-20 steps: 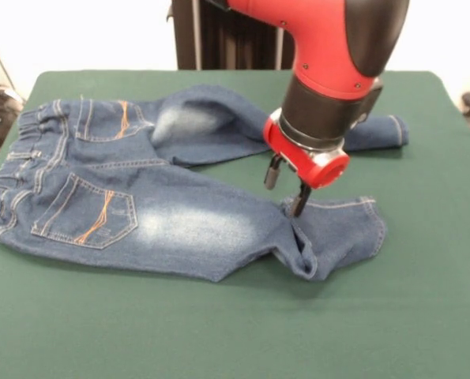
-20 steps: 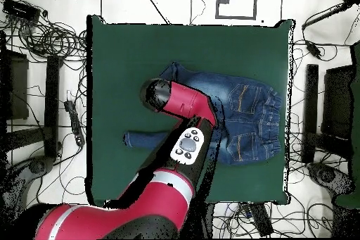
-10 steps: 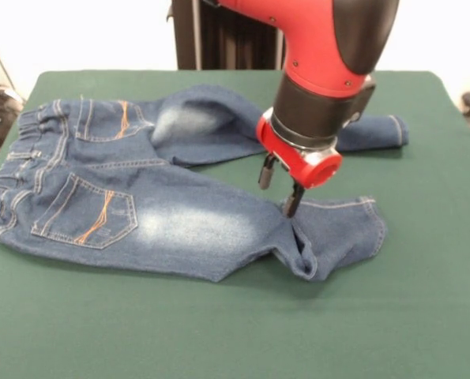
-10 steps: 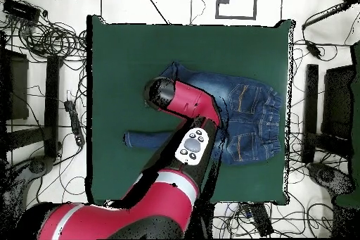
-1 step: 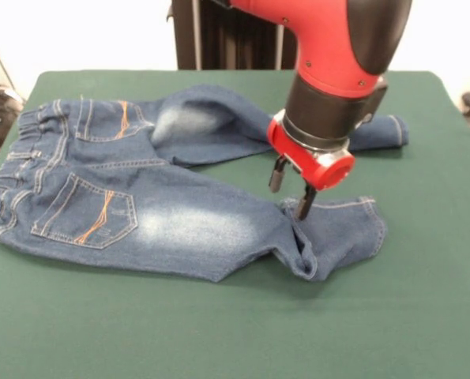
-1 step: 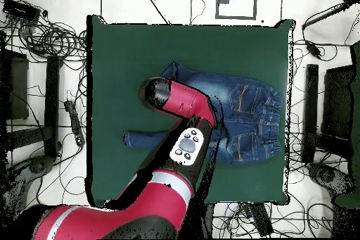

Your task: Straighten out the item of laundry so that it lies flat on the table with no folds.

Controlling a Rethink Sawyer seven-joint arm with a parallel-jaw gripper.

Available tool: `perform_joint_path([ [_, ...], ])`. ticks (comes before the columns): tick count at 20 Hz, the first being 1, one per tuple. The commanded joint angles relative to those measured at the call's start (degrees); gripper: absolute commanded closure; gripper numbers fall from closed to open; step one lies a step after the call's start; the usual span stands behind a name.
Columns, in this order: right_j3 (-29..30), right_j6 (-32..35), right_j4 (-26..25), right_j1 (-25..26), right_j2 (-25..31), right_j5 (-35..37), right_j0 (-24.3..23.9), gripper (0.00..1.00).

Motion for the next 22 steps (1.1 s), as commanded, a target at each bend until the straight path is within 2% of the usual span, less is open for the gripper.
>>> perform_joint_path([
  [1, 3.44, 17.57, 3.82, 3.11, 5.56, 0.27, 3.15, 0.00],
  [13, 8.17, 19.90, 7.02, 1.42, 5.04, -1.22, 7.01, 0.00],
  [18, 9.26, 15.23, 7.45, 4.65, 9.15, -10.26, 2.90, 0.00],
  [22, 7.62, 12.51, 6.66, 6.76, 11.01, -13.45, 0.30, 0.00],
])
